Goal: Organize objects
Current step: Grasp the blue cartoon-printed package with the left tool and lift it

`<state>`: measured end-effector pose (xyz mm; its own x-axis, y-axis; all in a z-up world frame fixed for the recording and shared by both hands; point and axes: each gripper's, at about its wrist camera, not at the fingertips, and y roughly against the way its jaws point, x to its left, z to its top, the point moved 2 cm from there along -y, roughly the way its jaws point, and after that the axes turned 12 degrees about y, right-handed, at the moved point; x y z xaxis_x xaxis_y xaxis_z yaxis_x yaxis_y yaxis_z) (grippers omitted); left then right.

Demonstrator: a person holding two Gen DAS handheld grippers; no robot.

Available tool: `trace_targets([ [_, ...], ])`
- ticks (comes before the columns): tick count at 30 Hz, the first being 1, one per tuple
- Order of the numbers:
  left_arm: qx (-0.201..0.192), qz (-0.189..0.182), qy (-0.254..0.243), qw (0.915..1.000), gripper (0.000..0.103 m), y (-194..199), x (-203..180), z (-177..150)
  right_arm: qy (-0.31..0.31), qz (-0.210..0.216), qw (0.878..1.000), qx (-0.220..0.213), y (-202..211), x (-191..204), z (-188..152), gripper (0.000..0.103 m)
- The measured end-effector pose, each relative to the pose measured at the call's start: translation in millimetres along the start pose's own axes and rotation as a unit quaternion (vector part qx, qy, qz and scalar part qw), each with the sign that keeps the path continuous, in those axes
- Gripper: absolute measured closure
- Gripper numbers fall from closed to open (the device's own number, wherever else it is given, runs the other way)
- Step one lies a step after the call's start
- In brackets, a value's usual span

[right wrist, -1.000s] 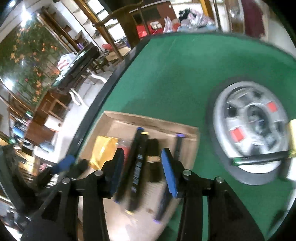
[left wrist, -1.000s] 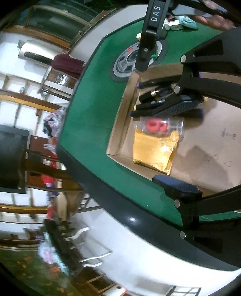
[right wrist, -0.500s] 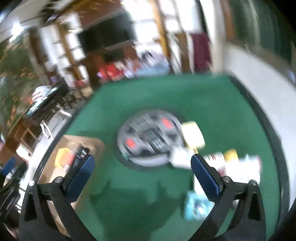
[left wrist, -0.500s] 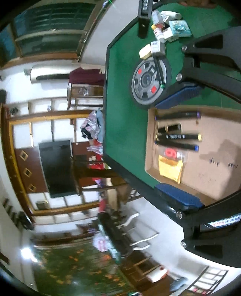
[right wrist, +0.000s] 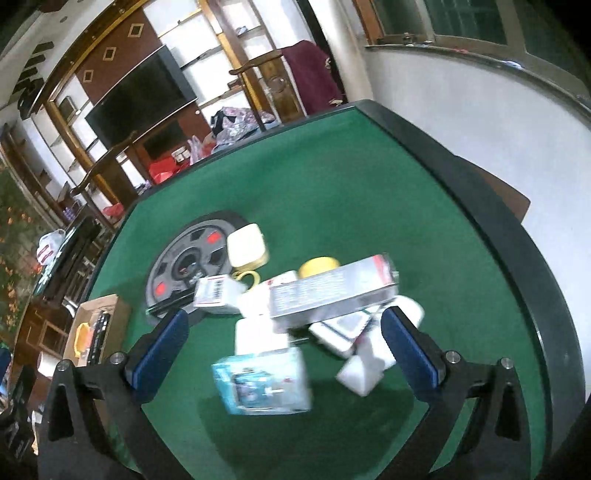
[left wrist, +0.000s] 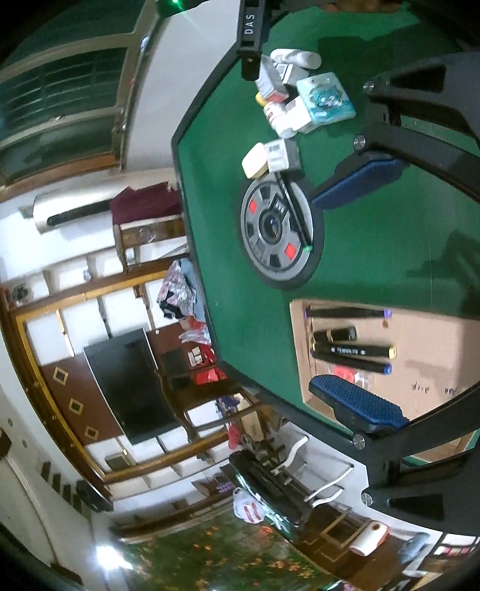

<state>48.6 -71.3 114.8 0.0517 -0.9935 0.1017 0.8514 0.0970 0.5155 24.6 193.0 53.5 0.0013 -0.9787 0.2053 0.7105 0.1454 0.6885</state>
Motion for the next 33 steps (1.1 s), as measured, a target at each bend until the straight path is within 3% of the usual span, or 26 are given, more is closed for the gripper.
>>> trace_targets([
  [20, 0.066, -0.004, -0.065, 0.9957, 0.015, -32.5, -87.0, -17.2, -0.064, -0.033, 0.996, -0.051, -10.1, -84.9, 2.1, 0.0],
  [33, 0.123, -0.056, -0.069, 0.9885, 0.015, -59.2, -137.3, -28.6, -0.086, -0.023, 0.995, -0.044, -8.5, -100.5, -3.8, 0.0],
])
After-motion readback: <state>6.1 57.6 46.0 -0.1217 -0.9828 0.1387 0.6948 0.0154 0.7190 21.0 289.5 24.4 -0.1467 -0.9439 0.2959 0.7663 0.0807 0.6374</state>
